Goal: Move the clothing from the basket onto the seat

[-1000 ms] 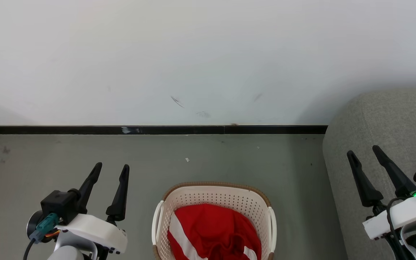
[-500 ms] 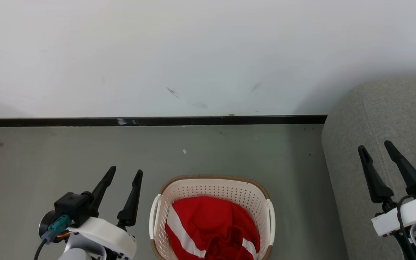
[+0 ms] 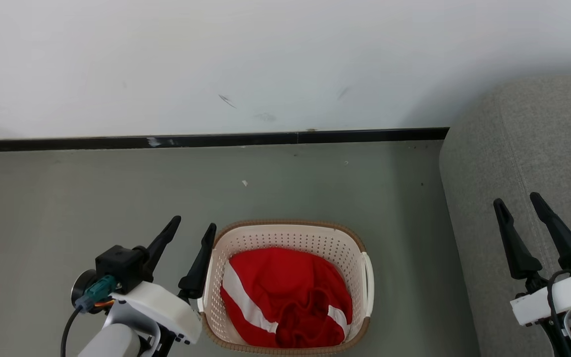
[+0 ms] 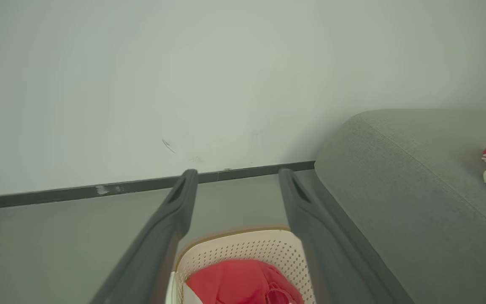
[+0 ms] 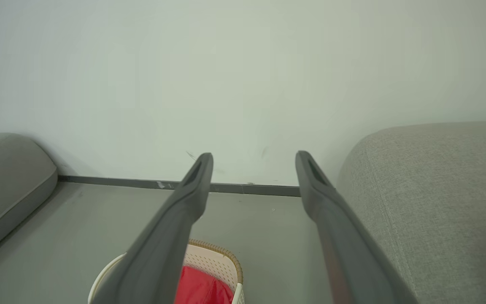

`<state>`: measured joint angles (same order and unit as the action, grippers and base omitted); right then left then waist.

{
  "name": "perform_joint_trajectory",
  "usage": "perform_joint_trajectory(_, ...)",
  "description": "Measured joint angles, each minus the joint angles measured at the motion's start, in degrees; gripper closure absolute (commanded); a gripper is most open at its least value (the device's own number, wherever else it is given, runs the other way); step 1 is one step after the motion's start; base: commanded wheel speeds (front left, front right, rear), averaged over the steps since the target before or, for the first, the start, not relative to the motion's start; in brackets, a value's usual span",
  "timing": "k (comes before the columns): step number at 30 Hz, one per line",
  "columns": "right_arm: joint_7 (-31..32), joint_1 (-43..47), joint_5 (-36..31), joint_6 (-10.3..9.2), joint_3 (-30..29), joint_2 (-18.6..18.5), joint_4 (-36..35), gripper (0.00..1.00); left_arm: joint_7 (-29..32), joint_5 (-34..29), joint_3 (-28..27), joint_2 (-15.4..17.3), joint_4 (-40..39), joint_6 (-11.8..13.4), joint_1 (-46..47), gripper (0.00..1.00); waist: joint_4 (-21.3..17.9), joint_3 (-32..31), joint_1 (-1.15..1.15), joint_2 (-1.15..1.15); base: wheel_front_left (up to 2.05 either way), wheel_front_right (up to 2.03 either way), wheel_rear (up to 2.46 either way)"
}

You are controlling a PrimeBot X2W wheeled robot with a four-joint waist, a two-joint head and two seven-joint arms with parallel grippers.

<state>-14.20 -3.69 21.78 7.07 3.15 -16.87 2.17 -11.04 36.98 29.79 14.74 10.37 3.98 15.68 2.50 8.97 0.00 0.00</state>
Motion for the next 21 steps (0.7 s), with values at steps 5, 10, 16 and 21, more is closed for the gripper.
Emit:
perform_joint_trajectory(5,0.0,-0.1,-0.1,0.0,-0.1,0.5,-1.3,0.0,0.4,-0.3,0.4,-0.4,0.1,-0.6,2.0,0.0,-0.5,2.2,0.0,0.0,0.0,0.0,0.0)
perform_joint_trajectory(10,0.0,-0.4,-0.1,0.0,0.0,1.1,-2.6,0.0,1.1,-0.3,0.7,-0.6,0.9,-0.9,3.6,0.0,-1.2,4.8,0.0,0.0,0.0,0.0,0.0)
perform_joint_trajectory(16,0.0,-3.1,-0.7,0.01,-0.5,1.8,-4.2,0.0,2.0,-0.7,1.5,-1.4,2.0,-1.7,6.4,0.0,-2.3,8.8,0.0,0.0,0.0,0.0,0.0)
perform_joint_trajectory(21,0.0,-4.1,-0.7,0.0,-1.0,2.3,-5.6,0.0,2.8,-0.8,2.3,-2.1,3.3,-2.2,8.4,0.0,-3.2,11.6,0.0,0.0,0.0,0.0,0.0)
